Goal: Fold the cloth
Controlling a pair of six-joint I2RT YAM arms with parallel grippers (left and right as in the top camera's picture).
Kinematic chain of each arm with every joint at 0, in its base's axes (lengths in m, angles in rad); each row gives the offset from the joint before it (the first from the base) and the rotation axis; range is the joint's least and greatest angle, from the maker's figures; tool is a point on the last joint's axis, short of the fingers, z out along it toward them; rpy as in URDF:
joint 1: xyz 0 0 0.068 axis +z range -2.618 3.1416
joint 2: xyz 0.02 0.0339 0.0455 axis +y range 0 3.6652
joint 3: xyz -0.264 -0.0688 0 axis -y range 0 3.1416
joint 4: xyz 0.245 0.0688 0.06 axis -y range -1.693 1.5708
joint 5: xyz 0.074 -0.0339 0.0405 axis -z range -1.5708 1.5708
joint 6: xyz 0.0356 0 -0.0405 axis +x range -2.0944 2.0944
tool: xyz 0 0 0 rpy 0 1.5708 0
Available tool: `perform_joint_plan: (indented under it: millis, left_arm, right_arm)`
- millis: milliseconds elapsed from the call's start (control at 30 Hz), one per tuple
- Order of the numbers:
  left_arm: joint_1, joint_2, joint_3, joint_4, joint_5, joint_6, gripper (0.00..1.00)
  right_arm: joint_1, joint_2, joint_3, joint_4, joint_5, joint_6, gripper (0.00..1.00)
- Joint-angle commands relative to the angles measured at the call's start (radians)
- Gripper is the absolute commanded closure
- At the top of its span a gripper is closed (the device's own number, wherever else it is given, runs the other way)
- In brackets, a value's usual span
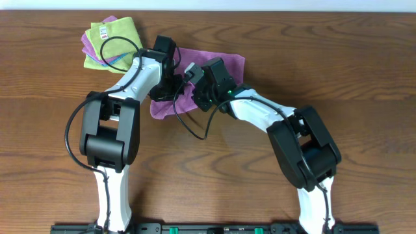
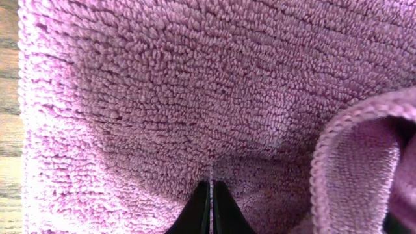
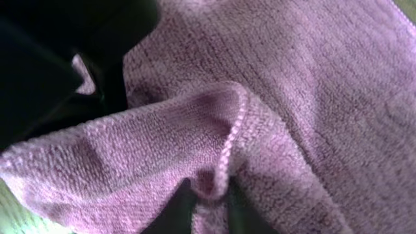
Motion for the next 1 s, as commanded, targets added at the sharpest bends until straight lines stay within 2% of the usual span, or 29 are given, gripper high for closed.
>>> perform_joint_plan:
  millis: [0, 167, 467, 967]
  left_arm:
    - [0.015, 0.056, -0.014, -0.019, -0.027, 0.023, 0.94]
    - [0.015, 0.056, -0.014, -0.018, -0.027, 0.029, 0.94]
    - [0.018, 0.056, -0.013, -0.003, -0.032, 0.032, 0.94]
    - [0.06, 0.056, -0.013, 0.002, -0.033, 0.032, 0.94]
  right_arm:
    - [0.015, 0.005, 0.017, 0.002, 0.001, -0.003, 0.99]
    - [0.015, -0.002, 0.03, -0.031, 0.039, 0.019, 0.99]
    - [0.015, -0.09, 0.049, -0.217, 0.158, 0.018, 0.99]
    - [0.014, -0.204, 0.048, -0.551, 0.184, 0.015, 0.99]
